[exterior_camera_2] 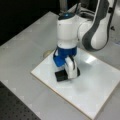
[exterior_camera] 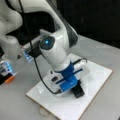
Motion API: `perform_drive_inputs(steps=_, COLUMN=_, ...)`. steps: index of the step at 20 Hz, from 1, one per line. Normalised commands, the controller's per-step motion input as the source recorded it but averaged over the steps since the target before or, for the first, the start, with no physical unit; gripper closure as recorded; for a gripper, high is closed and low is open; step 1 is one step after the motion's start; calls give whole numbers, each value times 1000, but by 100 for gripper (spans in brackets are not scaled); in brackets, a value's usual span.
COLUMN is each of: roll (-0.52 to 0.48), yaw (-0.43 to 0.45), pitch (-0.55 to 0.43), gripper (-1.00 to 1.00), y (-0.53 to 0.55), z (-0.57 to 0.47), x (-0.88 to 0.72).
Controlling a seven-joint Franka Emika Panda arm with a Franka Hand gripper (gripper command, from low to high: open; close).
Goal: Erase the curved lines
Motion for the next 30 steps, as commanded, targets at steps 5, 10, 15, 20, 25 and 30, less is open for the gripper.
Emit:
perform_drive_inputs(steps=5, roll=168, yaw=-248, pitch=-17, gripper=100, y=279, z=-909, x=779)
perform_drive_inputs(steps=10, roll=167, yaw=-228, pitch=-18, gripper=100, y=245, z=-925, x=789)
perform_drive_inputs(steps=15, roll=182, yaw=-247, pitch=-20, gripper=100, y=328, z=-930, x=841)
perform_drive_inputs(steps=20, roll=179, yaw=-290, pitch=-13, gripper=100, y=374, z=-907, x=846)
perform_drive_inputs(steps=25, roll=117, yaw=-286, pitch=22, gripper=100, y=388, z=-795, x=713)
perform_drive_inputs(steps=30, roll=17, yaw=-212, pitch=101, gripper=100, y=286, z=-558, x=455)
